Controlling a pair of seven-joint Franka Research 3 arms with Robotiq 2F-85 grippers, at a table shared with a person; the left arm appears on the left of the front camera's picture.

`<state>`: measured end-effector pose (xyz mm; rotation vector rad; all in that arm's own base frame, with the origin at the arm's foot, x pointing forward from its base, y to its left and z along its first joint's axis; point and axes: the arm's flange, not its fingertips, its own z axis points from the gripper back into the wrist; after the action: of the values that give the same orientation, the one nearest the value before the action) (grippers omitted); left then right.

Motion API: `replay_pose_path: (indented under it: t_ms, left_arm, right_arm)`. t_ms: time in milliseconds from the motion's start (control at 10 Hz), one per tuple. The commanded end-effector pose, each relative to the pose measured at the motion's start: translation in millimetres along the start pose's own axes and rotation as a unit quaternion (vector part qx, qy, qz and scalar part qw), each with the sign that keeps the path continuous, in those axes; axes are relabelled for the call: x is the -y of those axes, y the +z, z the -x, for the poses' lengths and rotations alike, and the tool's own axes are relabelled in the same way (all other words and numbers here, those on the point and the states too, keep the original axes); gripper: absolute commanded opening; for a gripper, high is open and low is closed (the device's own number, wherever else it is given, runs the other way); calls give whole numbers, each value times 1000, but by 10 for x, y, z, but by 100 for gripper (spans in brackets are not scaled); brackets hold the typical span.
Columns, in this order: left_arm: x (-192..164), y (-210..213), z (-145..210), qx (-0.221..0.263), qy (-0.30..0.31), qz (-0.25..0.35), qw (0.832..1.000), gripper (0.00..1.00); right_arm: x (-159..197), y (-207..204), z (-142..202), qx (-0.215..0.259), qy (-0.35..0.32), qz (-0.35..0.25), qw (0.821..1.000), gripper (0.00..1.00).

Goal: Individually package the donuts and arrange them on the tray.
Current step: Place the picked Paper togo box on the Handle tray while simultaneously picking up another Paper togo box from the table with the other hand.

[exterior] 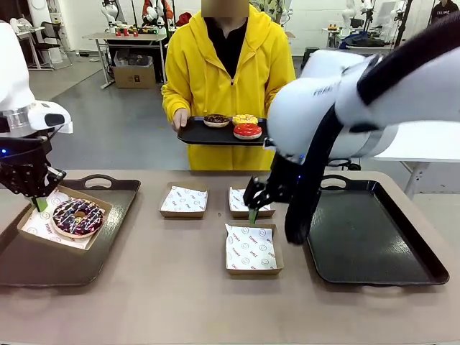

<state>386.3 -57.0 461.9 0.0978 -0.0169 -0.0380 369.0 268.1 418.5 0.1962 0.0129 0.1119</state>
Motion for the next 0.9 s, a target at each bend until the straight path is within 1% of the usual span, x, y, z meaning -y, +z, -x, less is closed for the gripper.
replay_pose_path:
  t_ms: [0,300,400,500,600,800]
  left_arm:
    - [-131,-194,-7,5,-5,-5,1000,1]
    - [-241,-410,47,-1,3,25,1000,1]
    - [-256,-464,71,-4,4,29,1000,1]
    - [-260,-483,106,-4,4,36,999,1]
    - [-210,-406,46,-11,11,13,1000,1]
    - [-210,-406,46,-11,11,13,1000,1]
  right_arm:
    - [-196,-199,37,12,-11,44,999,100]
    - [-217,-515,80,8,-28,86,996,100]
    - [-175,-611,56,2,-24,94,995,100]
    - [-141,-688,48,6,2,104,995,100]
    - [-72,-746,9,9,8,99,995,100]
    - [80,-880,-42,9,3,85,996,100]
